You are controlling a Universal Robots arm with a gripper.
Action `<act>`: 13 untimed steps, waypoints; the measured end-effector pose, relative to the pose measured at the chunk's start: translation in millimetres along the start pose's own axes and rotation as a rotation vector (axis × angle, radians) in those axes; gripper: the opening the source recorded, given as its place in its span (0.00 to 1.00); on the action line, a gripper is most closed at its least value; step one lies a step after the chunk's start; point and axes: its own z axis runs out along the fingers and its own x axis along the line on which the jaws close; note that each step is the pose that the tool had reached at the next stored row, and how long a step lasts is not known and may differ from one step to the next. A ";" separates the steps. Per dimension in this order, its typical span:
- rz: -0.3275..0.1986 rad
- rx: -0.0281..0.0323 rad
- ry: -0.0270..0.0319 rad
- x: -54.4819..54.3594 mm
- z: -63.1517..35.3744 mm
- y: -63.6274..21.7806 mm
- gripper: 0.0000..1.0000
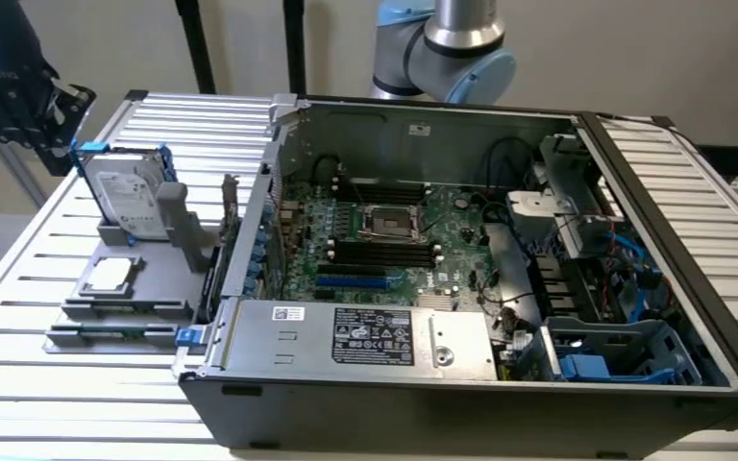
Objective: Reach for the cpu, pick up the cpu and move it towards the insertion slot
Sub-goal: 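Pick up the cpu and move it towards the insertion slot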
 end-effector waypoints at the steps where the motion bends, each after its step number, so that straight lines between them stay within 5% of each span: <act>1: 0.000 0.0005 0.0008 0.1 0.5 -2.0 0.11; 9: -0.003 0.0033 0.0027 1.2 2.8 -5.4 0.11; 13: -0.003 0.0033 0.0026 1.2 2.8 -5.4 0.24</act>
